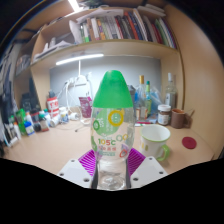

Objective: Pour water

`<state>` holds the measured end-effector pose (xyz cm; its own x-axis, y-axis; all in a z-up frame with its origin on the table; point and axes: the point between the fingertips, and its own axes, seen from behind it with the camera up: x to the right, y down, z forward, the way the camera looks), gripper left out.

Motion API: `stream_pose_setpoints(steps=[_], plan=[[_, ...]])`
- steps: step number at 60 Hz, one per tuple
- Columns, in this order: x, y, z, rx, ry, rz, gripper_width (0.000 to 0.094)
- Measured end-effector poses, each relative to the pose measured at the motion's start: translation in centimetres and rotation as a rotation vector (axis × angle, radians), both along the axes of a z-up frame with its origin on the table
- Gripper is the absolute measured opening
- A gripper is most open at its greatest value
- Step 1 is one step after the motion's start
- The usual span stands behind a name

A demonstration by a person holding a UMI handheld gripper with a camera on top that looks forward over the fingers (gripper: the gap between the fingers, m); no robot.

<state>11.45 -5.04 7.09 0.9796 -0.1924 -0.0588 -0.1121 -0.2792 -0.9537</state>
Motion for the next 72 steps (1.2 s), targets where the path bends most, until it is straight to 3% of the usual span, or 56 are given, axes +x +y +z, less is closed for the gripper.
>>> stream_pose_setpoints(steps=[5, 16, 33, 52, 58, 63, 72], plan=[[-1.3, 1.3, 3.6, 0.043, 0.188, 0.018, 0.0380], [-2.3, 5.1, 11.0, 0.152, 1.003, -0.044, 0.0377], [-0.3, 8.4, 11.4, 0.161, 1.958, -0.200, 0.0377], [3.4, 8.7, 14.0, 0.315, 2.327, -0.279, 0.0378], [3.1, 8.8, 15.0, 0.304, 2.323, -0.223, 0.0377], [2.1, 8.8, 15.8, 0.263, 2.212, -0.131, 0.0379], [1.7, 7.3, 18.5, 0.195, 1.594, 0.066, 0.0381]])
